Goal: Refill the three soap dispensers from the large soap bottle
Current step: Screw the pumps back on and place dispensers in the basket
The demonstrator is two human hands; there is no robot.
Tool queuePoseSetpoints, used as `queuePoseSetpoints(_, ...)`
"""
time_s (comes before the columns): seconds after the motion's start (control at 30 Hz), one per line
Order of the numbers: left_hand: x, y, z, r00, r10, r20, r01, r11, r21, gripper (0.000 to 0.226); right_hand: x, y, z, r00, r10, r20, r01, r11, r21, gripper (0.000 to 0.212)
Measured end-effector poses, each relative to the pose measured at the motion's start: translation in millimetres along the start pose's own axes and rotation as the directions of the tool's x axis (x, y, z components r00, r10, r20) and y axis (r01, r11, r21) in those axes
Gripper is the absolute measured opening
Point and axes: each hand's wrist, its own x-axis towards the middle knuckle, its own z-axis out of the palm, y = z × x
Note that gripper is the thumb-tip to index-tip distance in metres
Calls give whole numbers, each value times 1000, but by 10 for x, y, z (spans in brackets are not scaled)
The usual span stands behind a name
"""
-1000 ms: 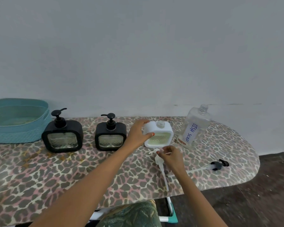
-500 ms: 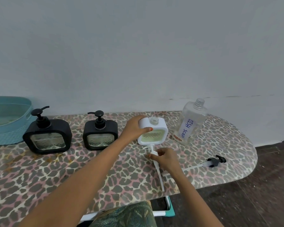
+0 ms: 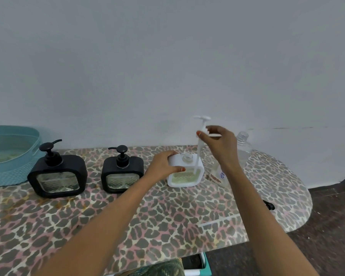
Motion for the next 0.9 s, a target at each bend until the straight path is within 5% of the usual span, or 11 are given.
queuePoseSetpoints(0.23,-5,-10,6,1000,6,6,-5,998,-58,51,217,-68,194,984,-99,-148,112,990,81,37)
queuePoseSetpoints(0.9,9,-77,42,999,26,-26,-28,997,-67,52,-267,740,555,995,-83,63,86,995,-51,31)
